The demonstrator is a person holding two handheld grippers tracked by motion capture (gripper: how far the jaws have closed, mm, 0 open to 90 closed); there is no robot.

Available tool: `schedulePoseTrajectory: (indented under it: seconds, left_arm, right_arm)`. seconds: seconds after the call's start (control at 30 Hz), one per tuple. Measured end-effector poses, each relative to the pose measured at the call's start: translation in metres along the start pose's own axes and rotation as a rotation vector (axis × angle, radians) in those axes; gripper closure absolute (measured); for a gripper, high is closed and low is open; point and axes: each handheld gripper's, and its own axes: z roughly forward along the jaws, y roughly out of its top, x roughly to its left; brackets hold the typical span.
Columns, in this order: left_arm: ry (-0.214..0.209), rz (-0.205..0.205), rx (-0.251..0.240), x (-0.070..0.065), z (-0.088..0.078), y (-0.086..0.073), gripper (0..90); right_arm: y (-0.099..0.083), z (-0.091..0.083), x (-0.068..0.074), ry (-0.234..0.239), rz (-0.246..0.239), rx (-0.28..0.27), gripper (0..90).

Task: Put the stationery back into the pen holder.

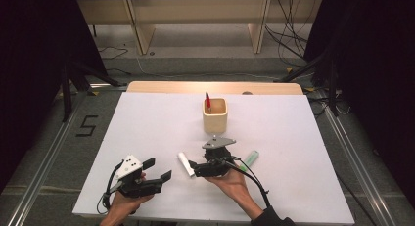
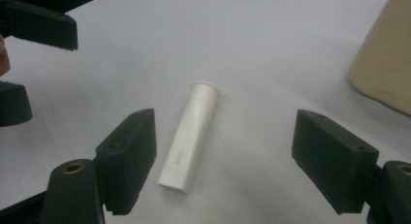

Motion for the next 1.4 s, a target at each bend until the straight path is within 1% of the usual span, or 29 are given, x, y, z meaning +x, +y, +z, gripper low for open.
schedulePoseTrajectory:
  seconds: [0.1, 0.13, 0.2, 0.3, 0.4, 0.53, 0.73, 0.83, 0.93, 1.3, 1.4]
  left_arm:
    - [0.000, 0.001, -0.002, 0.000, 0.000, 0.000, 20.6]
    - [-0.005, -0.007, -0.007, -0.001, -0.001, 0.001, 20.6]
    - [-0.013, -0.007, -0.011, -0.001, -0.002, 0.002, 20.6]
    - [-0.012, -0.009, -0.015, -0.001, -0.002, 0.002, 20.6]
    - [-0.012, -0.010, -0.015, -0.001, -0.002, 0.002, 20.6]
    - [-0.007, -0.012, -0.023, -0.001, -0.003, 0.002, 20.6]
    - [-0.006, -0.013, -0.028, -0.001, -0.003, 0.003, 20.6]
    - [-0.003, -0.017, -0.030, -0.001, -0.004, 0.003, 20.6]
    - [-0.004, -0.015, -0.030, -0.001, -0.004, 0.003, 20.6]
    - [-0.004, -0.011, -0.026, -0.001, -0.004, 0.003, 20.6]
    - [-0.006, -0.011, -0.023, -0.001, -0.003, 0.003, 20.6]
  right_arm:
    - [-0.001, 0.005, 0.003, 0.009, -0.006, 0.015, 25.5]
    - [-0.002, 0.006, 0.004, 0.010, -0.010, 0.024, 25.6]
    - [-0.003, 0.009, 0.005, 0.016, -0.012, 0.039, 26.0]
    - [-0.003, 0.012, 0.005, 0.026, -0.004, 0.055, 26.8]
    - [-0.003, 0.018, 0.008, 0.030, -0.011, 0.081, 28.2]
    - [-0.002, 0.025, 0.011, 0.047, -0.023, 0.119, 29.3]
    - [-0.002, 0.035, 0.014, 0.034, -0.021, 0.145, 33.9]
    - [-0.003, 0.040, 0.017, 0.031, -0.031, 0.153, 36.0]
    - [-0.004, 0.044, 0.020, 0.009, -0.056, 0.167, 39.2]
    - [-0.005, 0.051, 0.023, -0.003, -0.064, 0.191, 50.6]
    - [-0.006, 0.052, 0.024, -0.009, -0.067, 0.194, 51.6]
